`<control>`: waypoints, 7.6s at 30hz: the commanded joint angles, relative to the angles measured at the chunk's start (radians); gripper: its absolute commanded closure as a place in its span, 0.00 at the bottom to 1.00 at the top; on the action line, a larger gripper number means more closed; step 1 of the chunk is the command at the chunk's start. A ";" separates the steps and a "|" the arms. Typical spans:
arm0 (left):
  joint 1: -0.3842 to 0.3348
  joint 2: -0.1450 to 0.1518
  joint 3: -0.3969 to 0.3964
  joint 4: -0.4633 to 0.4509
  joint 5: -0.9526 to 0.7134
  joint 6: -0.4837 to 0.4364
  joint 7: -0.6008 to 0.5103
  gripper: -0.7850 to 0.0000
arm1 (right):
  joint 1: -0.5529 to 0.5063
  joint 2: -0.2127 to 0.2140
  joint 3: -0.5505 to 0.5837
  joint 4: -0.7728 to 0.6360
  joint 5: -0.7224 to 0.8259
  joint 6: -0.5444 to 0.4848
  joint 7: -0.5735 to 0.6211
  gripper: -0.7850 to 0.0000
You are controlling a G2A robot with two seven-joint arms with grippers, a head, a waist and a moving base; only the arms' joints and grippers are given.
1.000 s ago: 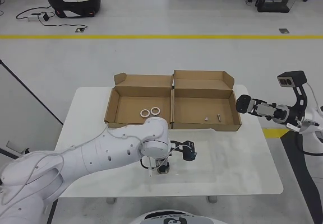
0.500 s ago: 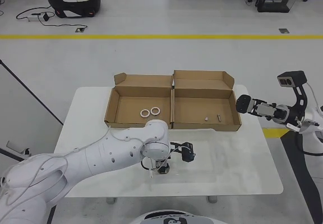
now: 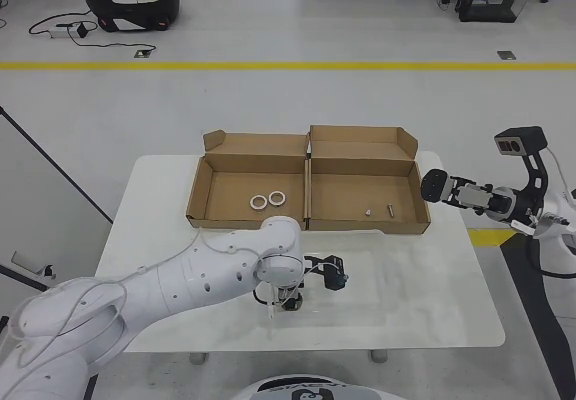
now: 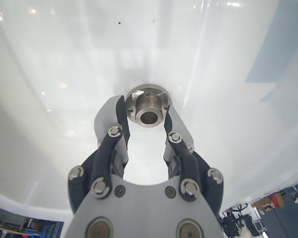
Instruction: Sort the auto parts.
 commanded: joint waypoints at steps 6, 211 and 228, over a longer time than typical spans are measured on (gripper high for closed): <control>-0.002 -0.006 0.000 0.015 0.004 -0.002 0.002 0.64 | 0.000 0.000 0.000 0.000 0.000 0.000 0.000 0.00; 0.744 0.328 -1.129 -0.427 -0.611 -0.613 0.854 1.00 | 0.000 0.000 0.000 0.000 0.000 0.000 0.000 0.00; 0.796 0.283 -1.216 -0.555 -0.863 -0.613 0.940 1.00 | 0.000 0.000 0.000 0.000 0.000 0.000 0.000 0.00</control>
